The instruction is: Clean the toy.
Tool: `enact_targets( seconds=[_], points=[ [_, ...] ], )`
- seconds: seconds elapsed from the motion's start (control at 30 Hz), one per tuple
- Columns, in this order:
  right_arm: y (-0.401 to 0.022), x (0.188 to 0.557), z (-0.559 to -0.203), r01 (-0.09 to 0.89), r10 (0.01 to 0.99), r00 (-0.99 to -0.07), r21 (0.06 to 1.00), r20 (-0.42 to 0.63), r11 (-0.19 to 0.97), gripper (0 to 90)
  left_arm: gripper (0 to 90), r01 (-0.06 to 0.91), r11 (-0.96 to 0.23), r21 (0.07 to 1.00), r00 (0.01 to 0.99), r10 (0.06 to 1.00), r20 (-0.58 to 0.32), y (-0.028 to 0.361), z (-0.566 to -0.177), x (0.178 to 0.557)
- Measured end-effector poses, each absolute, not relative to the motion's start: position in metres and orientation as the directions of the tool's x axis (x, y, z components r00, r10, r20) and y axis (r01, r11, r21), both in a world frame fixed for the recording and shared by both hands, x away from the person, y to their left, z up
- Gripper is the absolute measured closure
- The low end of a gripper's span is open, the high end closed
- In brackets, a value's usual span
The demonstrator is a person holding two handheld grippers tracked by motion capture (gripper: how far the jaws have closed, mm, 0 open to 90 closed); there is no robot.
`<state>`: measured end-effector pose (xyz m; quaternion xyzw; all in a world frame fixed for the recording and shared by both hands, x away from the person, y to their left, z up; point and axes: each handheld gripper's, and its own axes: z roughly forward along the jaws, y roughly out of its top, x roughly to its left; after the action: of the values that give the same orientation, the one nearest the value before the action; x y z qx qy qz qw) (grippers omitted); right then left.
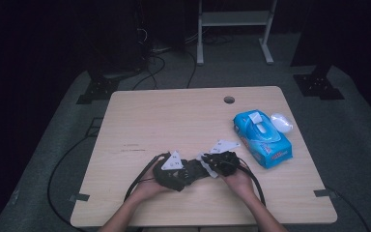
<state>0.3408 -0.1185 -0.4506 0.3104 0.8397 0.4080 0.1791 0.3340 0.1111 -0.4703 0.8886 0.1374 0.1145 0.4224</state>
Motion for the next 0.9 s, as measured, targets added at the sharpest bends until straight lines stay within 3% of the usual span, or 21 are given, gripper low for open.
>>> enact_targets(
  seconds=[0.13, 0.27, 0.37, 0.57, 0.9],
  points=[
    [-0.127, 0.339, -0.452, 0.398, 0.685, -0.728, 0.796, -0.028, 0.456, 83.6, 26.2, 0.142, -0.609, 0.780, 0.935, 0.342, 0.097, 0.110, -0.470, 0.333],
    [-0.114, 0.334, -0.451, 0.377, 0.627, -0.779, 0.812, 0.018, 0.445, 83.5, 26.2, 0.151, -0.618, 0.771, 0.936, 0.341, 0.090, 0.111, -0.472, 0.334],
    [-0.105, 0.331, -0.450, 0.342, 0.604, -0.797, 0.806, -0.023, 0.482, 83.5, 26.2, 0.151, -0.626, 0.765, 0.936, 0.339, 0.092, 0.111, -0.472, 0.335],
    [-0.126, 0.340, -0.452, 0.388, 0.675, -0.738, 0.803, -0.024, 0.453, 83.6, 26.3, 0.140, -0.610, 0.780, 0.935, 0.340, 0.098, 0.110, -0.471, 0.334],
    [-0.140, 0.343, -0.452, 0.399, 0.709, -0.703, 0.789, -0.065, 0.467, 83.6, 26.3, 0.138, -0.620, 0.772, 0.936, 0.336, 0.102, 0.110, -0.470, 0.334]
  ],
)
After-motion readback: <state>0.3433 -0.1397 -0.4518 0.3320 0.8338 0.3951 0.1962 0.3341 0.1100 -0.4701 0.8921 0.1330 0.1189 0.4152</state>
